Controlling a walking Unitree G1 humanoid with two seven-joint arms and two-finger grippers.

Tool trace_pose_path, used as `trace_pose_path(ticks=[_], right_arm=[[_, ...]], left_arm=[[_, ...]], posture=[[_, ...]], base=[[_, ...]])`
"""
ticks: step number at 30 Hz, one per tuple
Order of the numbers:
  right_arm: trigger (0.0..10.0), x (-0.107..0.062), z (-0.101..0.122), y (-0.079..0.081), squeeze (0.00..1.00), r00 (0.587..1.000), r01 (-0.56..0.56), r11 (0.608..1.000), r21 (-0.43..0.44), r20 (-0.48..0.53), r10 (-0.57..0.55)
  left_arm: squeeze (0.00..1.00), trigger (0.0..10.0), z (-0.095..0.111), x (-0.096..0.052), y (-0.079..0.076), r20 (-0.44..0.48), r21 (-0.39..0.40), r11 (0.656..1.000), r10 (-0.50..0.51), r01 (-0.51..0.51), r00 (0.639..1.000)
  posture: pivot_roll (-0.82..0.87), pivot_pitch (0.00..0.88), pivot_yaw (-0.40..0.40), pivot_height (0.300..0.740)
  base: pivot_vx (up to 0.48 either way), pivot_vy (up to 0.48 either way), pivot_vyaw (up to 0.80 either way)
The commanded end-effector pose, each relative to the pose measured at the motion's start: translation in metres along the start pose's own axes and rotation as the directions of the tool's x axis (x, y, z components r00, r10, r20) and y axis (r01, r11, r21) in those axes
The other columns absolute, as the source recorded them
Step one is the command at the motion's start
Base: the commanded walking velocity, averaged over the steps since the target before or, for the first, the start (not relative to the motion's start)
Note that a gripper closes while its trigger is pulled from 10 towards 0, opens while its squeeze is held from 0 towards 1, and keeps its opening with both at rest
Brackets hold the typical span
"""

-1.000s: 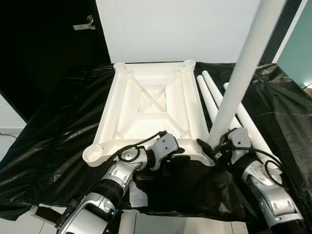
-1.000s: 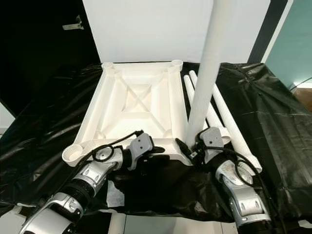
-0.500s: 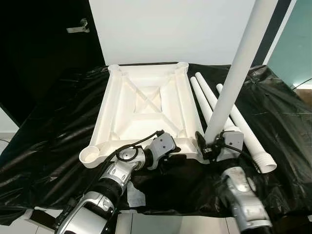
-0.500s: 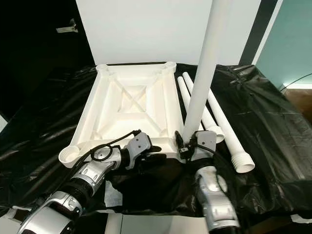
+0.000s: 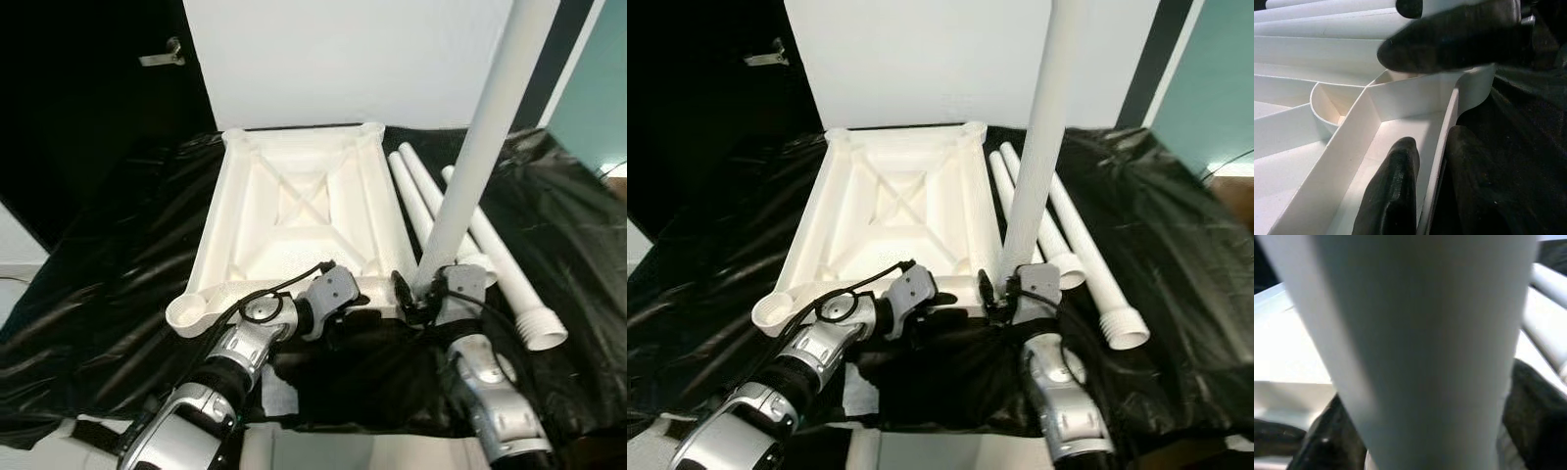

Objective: Building children table

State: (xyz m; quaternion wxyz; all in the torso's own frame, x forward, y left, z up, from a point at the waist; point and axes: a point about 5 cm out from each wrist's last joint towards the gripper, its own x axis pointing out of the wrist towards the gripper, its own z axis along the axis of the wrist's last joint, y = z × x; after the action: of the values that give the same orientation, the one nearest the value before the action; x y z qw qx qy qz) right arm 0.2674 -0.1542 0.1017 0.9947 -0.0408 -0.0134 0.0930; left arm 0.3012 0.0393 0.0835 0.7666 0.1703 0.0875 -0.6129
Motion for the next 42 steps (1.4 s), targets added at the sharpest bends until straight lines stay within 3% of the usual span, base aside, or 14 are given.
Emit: trace_pose_path(ticks=[1,3,11,12,17,24,26,29,31,35,38,39,42], right_arm=[[10.0,-0.001,0.005,-0.008,0.00,0.999,-0.041,0.998,-0.045,0.019,0.042],[10.0,0.000,0.013,-0.019,0.00,0.995,-0.089,0.987,-0.130,0.035,0.095],[10.0,-0.003,0.022,-0.031,0.00,0.963,-0.268,0.942,-0.203,-0.014,0.270],[0.0,-0.007,0.022,-0.033,0.00,0.949,-0.314,0.927,-0.204,-0.031,0.314],[0.0,-0.019,0.019,-0.039,0.00,0.909,-0.416,0.892,-0.178,-0.102,0.404],[0.0,-0.020,0.010,-0.040,0.00,0.906,-0.415,0.902,-0.119,-0.148,0.397],[0.0,-0.016,-0.003,-0.031,0.00,0.940,-0.315,0.946,-0.070,-0.158,0.301],[0.0,-0.013,-0.009,-0.024,0.00,0.963,-0.231,0.972,-0.050,-0.154,0.221],[0.0,-0.010,-0.016,-0.009,0.00,0.987,-0.087,0.996,-0.036,-0.137,0.082],[0.0,-0.007,-0.014,0.005,0.00,0.994,0.001,1.000,-0.017,-0.107,-0.003],[0.0,-0.005,-0.009,0.002,0.00,0.994,0.079,0.997,-0.026,-0.068,-0.081],[0.0,-0.004,-0.009,-0.006,0.00,0.978,0.197,0.979,-0.059,-0.051,-0.200],[0.0,-0.004,-0.010,-0.010,0.00,0.964,0.259,0.964,-0.062,-0.050,-0.262]], left_arm=[[0.00,10.0,-0.036,0.002,-0.028,-0.147,-0.098,0.983,-0.166,0.153,0.975],[0.00,10.0,-0.036,0.003,-0.027,-0.149,-0.098,0.983,-0.167,0.154,0.975],[0.00,10.0,-0.035,0.004,-0.028,-0.147,-0.094,0.982,-0.175,0.163,0.974],[0.00,10.0,-0.035,0.004,-0.028,-0.146,-0.094,0.982,-0.175,0.163,0.974],[0.00,10.0,-0.035,0.005,-0.028,-0.141,-0.098,0.983,-0.169,0.156,0.975],[0.00,10.0,-0.036,0.005,-0.029,-0.138,-0.103,0.983,-0.163,0.150,0.977],[0.00,10.0,-0.038,0.004,-0.030,-0.139,-0.108,0.983,-0.164,0.150,0.977],[0.00,10.0,-0.038,0.004,-0.031,-0.139,-0.110,0.983,-0.164,0.150,0.977],[0.00,10.0,-0.038,0.005,-0.031,-0.138,-0.115,0.983,-0.160,0.145,0.977],[0.00,10.0,-0.034,0.010,-0.032,-0.122,-0.107,0.983,-0.164,0.151,0.979],[0.00,10.0,-0.032,0.012,-0.030,-0.118,-0.105,0.985,-0.151,0.139,0.981],[0.00,10.0,-0.032,0.012,-0.030,-0.116,-0.109,0.986,-0.143,0.130,0.983],[0.00,10.0,-0.034,0.010,-0.031,-0.117,-0.112,0.985,-0.145,0.132,0.982]], posture=[[-0.09,0.000,0.043,0.740],[-0.09,0.000,0.045,0.740],[-0.10,0.000,0.045,0.740],[-0.10,0.000,0.041,0.740],[-0.09,0.000,0.027,0.740],[-0.09,0.000,0.023,0.740],[-0.09,0.000,0.019,0.740],[-0.09,0.000,0.014,0.740],[-0.08,0.000,0.015,0.740],[-0.08,0.000,0.002,0.740],[-0.08,0.000,-0.009,0.740],[-0.06,0.000,-0.015,0.740],[-0.05,0.000,-0.014,0.740]], base=[[0.000,0.000,0.00],[0.000,0.000,0.00],[0.000,0.000,0.00],[0.000,0.000,0.00],[0.000,0.000,0.00],[0.000,0.000,0.00],[0.000,0.000,0.00],[0.000,0.000,0.00],[0.000,0.000,0.00],[0.000,0.000,0.00],[0.000,0.000,0.00],[0.000,0.000,0.00],[0.000,0.000,0.00]])
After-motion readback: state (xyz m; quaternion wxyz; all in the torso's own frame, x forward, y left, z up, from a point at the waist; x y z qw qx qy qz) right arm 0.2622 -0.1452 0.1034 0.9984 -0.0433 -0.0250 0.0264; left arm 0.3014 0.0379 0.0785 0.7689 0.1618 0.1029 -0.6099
